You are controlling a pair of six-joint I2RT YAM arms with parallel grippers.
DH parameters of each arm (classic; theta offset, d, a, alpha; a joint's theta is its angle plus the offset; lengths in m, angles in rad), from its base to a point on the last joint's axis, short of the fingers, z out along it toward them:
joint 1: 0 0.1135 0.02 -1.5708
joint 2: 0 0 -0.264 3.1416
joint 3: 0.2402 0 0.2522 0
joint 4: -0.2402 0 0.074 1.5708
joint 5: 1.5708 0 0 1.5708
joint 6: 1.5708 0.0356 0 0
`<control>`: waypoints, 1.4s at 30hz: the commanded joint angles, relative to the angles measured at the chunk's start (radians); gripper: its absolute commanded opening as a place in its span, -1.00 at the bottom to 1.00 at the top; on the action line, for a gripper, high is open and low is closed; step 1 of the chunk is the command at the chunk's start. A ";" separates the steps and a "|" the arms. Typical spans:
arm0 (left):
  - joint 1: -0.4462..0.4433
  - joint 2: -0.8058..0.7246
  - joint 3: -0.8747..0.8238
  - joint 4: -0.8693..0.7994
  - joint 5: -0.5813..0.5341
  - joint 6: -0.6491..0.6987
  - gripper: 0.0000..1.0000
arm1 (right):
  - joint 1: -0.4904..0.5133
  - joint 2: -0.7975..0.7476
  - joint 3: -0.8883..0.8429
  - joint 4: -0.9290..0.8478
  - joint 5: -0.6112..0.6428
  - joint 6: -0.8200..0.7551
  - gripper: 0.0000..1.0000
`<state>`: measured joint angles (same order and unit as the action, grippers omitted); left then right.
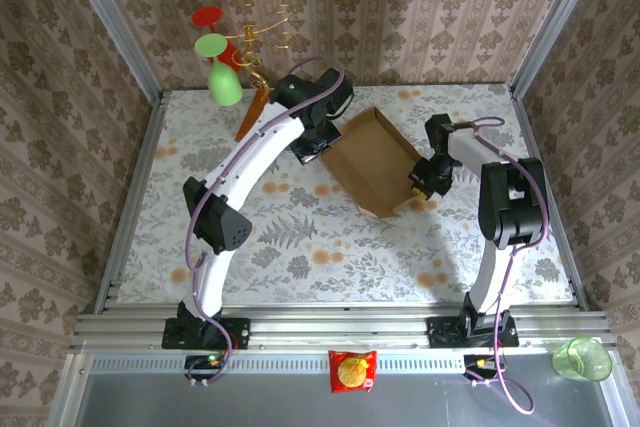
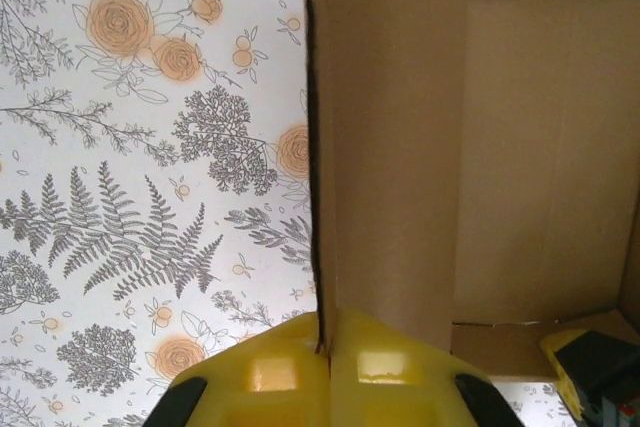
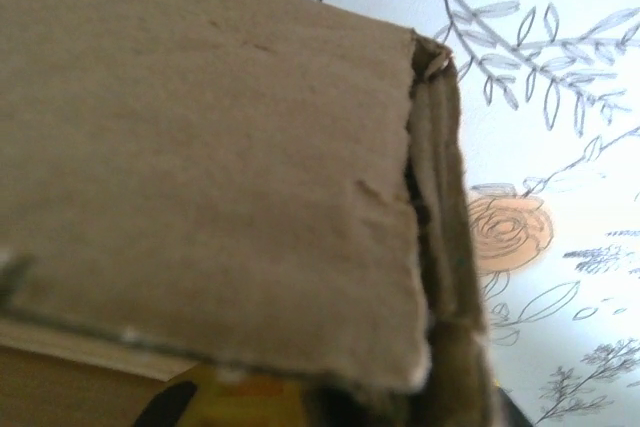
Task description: Fold the paper box
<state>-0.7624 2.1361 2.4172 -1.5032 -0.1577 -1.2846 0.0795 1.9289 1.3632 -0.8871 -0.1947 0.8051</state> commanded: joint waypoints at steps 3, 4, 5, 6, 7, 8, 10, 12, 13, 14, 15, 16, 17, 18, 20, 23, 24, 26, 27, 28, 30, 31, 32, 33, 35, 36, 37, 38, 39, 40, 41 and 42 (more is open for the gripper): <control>0.007 0.058 0.122 -0.166 -0.141 0.177 -1.00 | 0.038 -0.088 -0.006 -0.009 -0.045 0.028 0.03; 0.009 0.067 0.141 -0.175 -0.150 0.225 -1.00 | 0.049 -0.118 0.003 -0.020 -0.061 0.033 0.15; 0.016 0.076 0.157 -0.184 -0.156 0.269 -1.00 | 0.062 -0.149 0.011 -0.028 -0.074 0.039 0.24; 0.019 0.082 0.174 -0.199 -0.163 0.297 -1.00 | 0.072 -0.175 0.013 -0.033 -0.088 0.048 0.47; 0.023 0.089 0.188 -0.209 -0.179 0.336 -1.00 | 0.082 -0.203 0.012 -0.036 -0.106 0.060 0.57; 0.027 0.092 0.198 -0.214 -0.197 0.368 -1.00 | 0.092 -0.228 0.010 -0.038 -0.125 0.072 0.65; 0.033 0.091 0.206 -0.212 -0.219 0.424 -1.00 | 0.104 -0.268 0.004 -0.045 -0.155 0.095 0.72; 0.045 0.091 0.218 -0.202 -0.224 0.483 -1.00 | 0.112 -0.310 -0.004 -0.043 -0.183 0.117 0.74; 0.050 0.094 0.227 -0.196 -0.223 0.526 -1.00 | 0.111 -0.330 -0.007 -0.041 -0.196 0.128 0.73; 0.056 0.099 0.241 -0.197 -0.231 0.555 -1.00 | 0.114 -0.348 -0.003 -0.042 -0.207 0.136 0.72; 0.061 0.102 0.252 -0.195 -0.233 0.590 -1.00 | 0.112 -0.359 0.003 -0.044 -0.216 0.142 0.71; 0.065 0.105 0.262 -0.186 -0.236 0.633 -1.00 | 0.112 -0.367 0.014 -0.047 -0.227 0.147 0.69; 0.067 0.105 0.266 -0.168 -0.237 0.691 -1.00 | 0.112 -0.373 0.027 -0.050 -0.236 0.151 0.65; 0.065 0.104 0.267 -0.153 -0.244 0.741 -1.00 | 0.111 -0.378 0.036 -0.043 -0.242 0.157 0.59; 0.063 0.099 0.268 -0.121 -0.262 0.837 -1.00 | 0.112 -0.386 0.048 -0.005 -0.251 0.164 0.51; 0.040 0.099 0.268 -0.081 -0.380 0.962 -1.00 | 0.110 -0.383 0.069 0.052 -0.263 0.164 0.35; 0.032 0.100 0.267 -0.066 -0.431 1.003 -1.00 | 0.109 -0.381 0.077 0.064 -0.269 0.164 0.31; 0.012 0.105 0.270 -0.037 -0.527 1.077 -1.00 | 0.106 -0.373 0.096 0.080 -0.280 0.164 0.25; 0.000 0.108 0.269 -0.013 -0.584 1.123 -1.00 | 0.106 -0.371 0.099 0.100 -0.293 0.169 0.23; -0.010 0.111 0.268 0.013 -0.631 1.165 -1.00 | 0.105 -0.372 0.097 0.128 -0.307 0.176 0.20; -0.020 0.108 0.254 0.072 -0.653 1.236 -1.00 | 0.099 -0.372 0.090 0.177 -0.336 0.202 0.17; -0.021 0.113 0.257 0.085 -0.662 1.247 -1.00 | 0.095 -0.373 0.090 0.193 -0.343 0.212 0.16; -0.026 0.123 0.264 0.101 -0.690 1.269 -1.00 | 0.092 -0.372 0.091 0.201 -0.346 0.220 0.15; -0.035 0.134 0.264 0.118 -0.717 1.291 -1.00 | 0.088 -0.372 0.090 0.211 -0.349 0.227 0.15; -0.044 0.157 0.273 0.134 -0.745 1.312 -1.00 | 0.077 -0.375 0.078 0.235 -0.361 0.250 0.15; -0.050 0.170 0.275 0.141 -0.763 1.323 -1.00 | 0.069 -0.376 0.069 0.248 -0.367 0.267 0.14; -0.059 0.180 0.275 0.146 -0.777 1.329 -1.00 | 0.061 -0.377 0.062 0.260 -0.371 0.282 0.14; -0.065 0.190 0.273 0.148 -0.789 1.333 -1.00 | 0.055 -0.378 0.059 0.269 -0.368 0.293 0.14; -0.074 0.199 0.273 0.151 -0.791 1.340 -1.00 | 0.050 -0.377 0.062 0.268 -0.356 0.300 0.13; -0.080 0.202 0.271 0.155 -0.788 1.348 -1.00 | 0.043 -0.377 0.064 0.267 -0.341 0.306 0.13; -0.088 0.201 0.269 0.156 -0.767 1.359 -1.00 | 0.039 -0.377 0.068 0.270 -0.322 0.308 0.13; -0.093 0.197 0.269 0.151 -0.721 1.378 -1.00 | 0.034 -0.374 0.077 0.271 -0.306 0.301 0.13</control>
<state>-0.8303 2.3371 2.6659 -1.3647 -0.8791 0.0231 0.1257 1.5669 1.4315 -0.6392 -0.5232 1.0756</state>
